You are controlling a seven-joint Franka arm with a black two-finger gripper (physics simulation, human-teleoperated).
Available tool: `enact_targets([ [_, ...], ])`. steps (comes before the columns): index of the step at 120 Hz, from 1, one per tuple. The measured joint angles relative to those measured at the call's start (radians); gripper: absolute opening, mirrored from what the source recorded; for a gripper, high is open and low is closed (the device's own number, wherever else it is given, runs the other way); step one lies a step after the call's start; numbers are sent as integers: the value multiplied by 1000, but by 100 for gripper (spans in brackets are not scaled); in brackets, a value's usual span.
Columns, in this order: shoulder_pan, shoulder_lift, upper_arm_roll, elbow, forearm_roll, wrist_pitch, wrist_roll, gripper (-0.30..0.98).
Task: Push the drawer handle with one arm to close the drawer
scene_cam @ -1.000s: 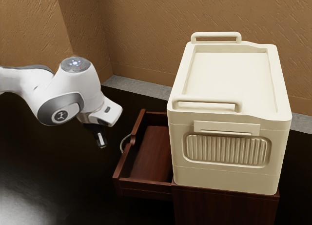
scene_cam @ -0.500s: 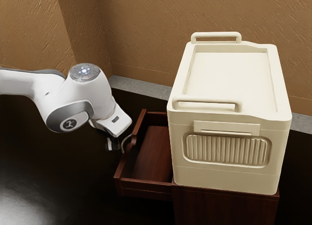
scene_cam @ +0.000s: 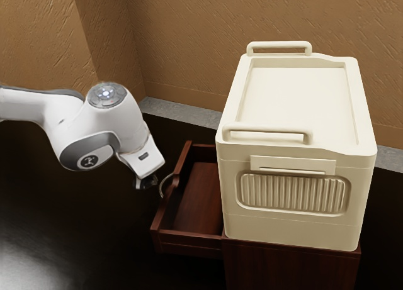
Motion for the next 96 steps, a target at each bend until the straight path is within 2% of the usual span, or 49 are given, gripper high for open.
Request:
enact_targets([
  [45,-11,79,-80,37,-4,75,106,-10],
  [96,8,249,-202,225,-29,88,126,-10],
])
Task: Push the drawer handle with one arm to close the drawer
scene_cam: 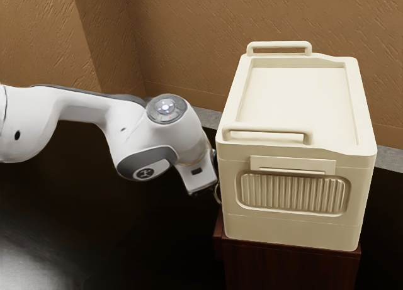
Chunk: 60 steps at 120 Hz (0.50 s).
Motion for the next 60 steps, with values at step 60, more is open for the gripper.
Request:
enact_targets([
  [60,44,-307,-26,-208,-43,-26,-109,-9],
])
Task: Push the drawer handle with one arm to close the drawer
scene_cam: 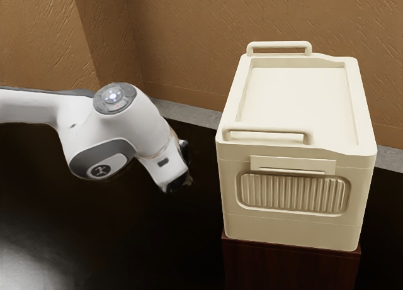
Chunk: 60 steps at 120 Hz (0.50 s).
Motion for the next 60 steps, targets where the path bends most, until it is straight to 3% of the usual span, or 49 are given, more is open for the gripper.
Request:
enact_targets([
  [8,35,-67,1,7,-17,-75,-113,5],
  [16,92,-90,17,61,-110,-166,-251,20],
  [31,222,-52,97,336,-198,-434,-511,42],
  [44,250,86,104,499,-191,-576,-695,53],
  [60,252,121,104,506,-189,-663,-880,60],
])
